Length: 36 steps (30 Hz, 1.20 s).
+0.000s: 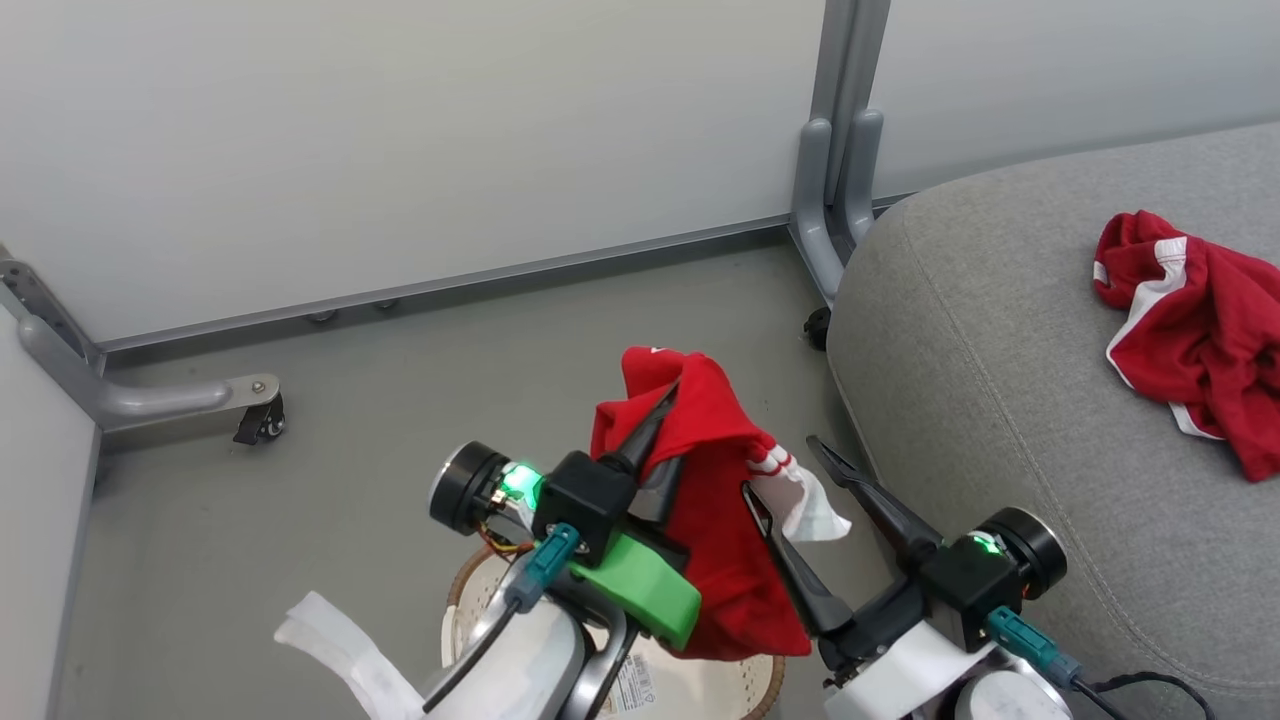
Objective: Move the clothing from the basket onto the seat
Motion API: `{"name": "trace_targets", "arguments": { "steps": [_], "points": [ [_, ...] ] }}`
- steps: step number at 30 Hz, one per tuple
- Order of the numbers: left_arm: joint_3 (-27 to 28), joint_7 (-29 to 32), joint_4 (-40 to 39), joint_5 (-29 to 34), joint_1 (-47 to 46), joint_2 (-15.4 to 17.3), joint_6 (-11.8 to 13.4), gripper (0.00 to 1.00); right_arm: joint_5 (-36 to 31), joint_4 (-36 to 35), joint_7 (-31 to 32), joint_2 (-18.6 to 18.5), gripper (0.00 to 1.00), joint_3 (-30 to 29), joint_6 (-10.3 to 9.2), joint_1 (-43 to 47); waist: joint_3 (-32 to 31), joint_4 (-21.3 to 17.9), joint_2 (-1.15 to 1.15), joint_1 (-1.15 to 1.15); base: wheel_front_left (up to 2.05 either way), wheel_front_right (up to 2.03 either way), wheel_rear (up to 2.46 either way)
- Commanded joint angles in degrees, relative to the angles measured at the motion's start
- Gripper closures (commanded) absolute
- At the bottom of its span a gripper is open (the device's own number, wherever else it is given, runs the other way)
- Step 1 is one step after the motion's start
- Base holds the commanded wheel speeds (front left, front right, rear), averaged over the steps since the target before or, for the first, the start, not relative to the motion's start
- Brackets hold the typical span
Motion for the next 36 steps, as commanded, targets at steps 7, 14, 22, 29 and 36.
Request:
{"name": "trace_targets", "arguments": {
  "steps": [7, 14, 22, 29, 36],
  "points": [
    [-3.6, -0.4, -2.5, -0.5, -2.2, -1.2, -1.0, 1.00, 1.5, 5.8, -0.1, -0.5, 0.00, 0.3, -0.08, -0.9, 0.2, 1.0, 0.44, 0.01, 0.00, 0.00, 0.00],
    [-5.0, -0.1, -4.6, -1.3, -2.9, -1.4, -0.2, 1.00, 2.8, 10.6, -0.1, -1.0, 0.72, 2.0, -0.08, -1.6, 0.6, 1.1, 0.44, 0.01, 0.00, 0.00, 0.00],
    [-5.0, 0.3, -3.9, -2.0, -2.8, -0.7, -0.3, 1.00, 4.7, 11.8, -0.1, -2.0, 1.00, 3.7, -0.08, -2.4, 0.8, 0.9, 0.44, 0.01, 0.00, 0.00, 0.00],
    [-4.9, 0.4, -2.5, -2.6, -2.6, -0.3, 0.1, 1.00, 5.4, 11.4, -0.1, -2.1, 1.00, 3.3, -0.08, -2.1, 0.8, 0.8, 0.44, 0.01, 0.00, 0.00, 0.00],
    [-4.9, 0.6, -2.0, -3.4, -2.2, -0.3, 0.1, 0.06, 5.8, 11.1, -0.1, -2.1, 1.00, 3.8, -0.08, -2.4, 0.9, 0.7, 0.44, 0.01, 0.00, 0.00, 0.00]
  ]
}}
